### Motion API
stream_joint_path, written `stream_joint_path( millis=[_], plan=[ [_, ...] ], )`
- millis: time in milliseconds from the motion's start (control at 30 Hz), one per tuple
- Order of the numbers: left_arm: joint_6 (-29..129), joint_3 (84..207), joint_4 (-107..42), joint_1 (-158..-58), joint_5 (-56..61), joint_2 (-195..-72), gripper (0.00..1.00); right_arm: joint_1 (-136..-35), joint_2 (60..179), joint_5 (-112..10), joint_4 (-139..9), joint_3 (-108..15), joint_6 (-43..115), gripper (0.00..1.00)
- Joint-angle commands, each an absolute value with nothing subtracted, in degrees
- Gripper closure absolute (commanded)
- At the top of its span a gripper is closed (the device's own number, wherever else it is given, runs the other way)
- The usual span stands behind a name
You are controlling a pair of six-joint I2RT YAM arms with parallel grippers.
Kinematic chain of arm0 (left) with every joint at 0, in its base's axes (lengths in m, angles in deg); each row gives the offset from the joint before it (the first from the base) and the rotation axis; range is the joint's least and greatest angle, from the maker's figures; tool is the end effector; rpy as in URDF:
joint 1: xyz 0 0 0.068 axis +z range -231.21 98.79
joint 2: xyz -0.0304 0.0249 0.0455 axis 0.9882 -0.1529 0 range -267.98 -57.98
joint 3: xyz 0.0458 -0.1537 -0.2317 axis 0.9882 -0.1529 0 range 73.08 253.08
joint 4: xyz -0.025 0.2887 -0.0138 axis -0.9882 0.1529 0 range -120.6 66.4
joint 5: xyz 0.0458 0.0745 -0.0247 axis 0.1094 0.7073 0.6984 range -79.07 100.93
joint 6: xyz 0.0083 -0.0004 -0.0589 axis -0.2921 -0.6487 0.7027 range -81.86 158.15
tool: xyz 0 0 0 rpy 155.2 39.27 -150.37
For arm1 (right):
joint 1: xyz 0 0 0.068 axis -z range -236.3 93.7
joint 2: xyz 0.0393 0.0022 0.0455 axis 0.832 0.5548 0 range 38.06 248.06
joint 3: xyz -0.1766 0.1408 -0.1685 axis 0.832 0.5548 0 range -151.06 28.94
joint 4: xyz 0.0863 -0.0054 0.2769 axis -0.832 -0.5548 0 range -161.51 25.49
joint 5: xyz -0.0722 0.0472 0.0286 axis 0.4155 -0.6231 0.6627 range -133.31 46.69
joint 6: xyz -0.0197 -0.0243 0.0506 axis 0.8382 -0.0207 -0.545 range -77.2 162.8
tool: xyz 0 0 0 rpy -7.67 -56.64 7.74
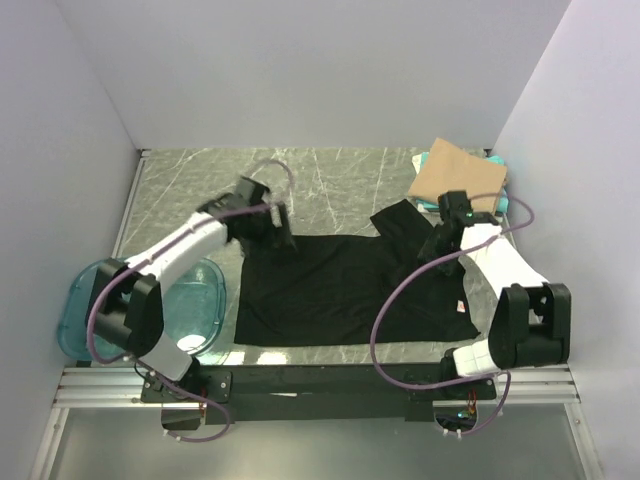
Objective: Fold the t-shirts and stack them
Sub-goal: Fold the tshirt
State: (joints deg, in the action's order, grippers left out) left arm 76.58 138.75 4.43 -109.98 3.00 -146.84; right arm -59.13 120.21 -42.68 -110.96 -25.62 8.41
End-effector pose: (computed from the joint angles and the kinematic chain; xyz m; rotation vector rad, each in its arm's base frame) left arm 0.3065 -0.1751 0.2338 -0.1739 2.6905 -0.5802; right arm 0.2864 0.0137 0.1968 0.7832 2.7632 0.1137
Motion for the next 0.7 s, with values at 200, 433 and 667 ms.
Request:
stream_joint_path(
  millis=[200, 433, 667],
  plan=[
    [68.56, 149.98, 7.9, -93.87, 8.03, -157.99, 0.31, -58.76, 117.16, -44.97, -115.04, -39.34, 11.77, 0.54],
    [68.12, 155.34, 7.72, -92.11, 7.5, -166.86, 0.46, -58.68, 120.76, -47.17, -114.25, -42.51, 11.86, 0.53],
    [68.99, 157.9, 7.46, -92.11, 7.77, -170.92, 0.58, -58.68, 125.15, -47.97, -114.08, -45.85, 12.65, 0.54]
  ],
)
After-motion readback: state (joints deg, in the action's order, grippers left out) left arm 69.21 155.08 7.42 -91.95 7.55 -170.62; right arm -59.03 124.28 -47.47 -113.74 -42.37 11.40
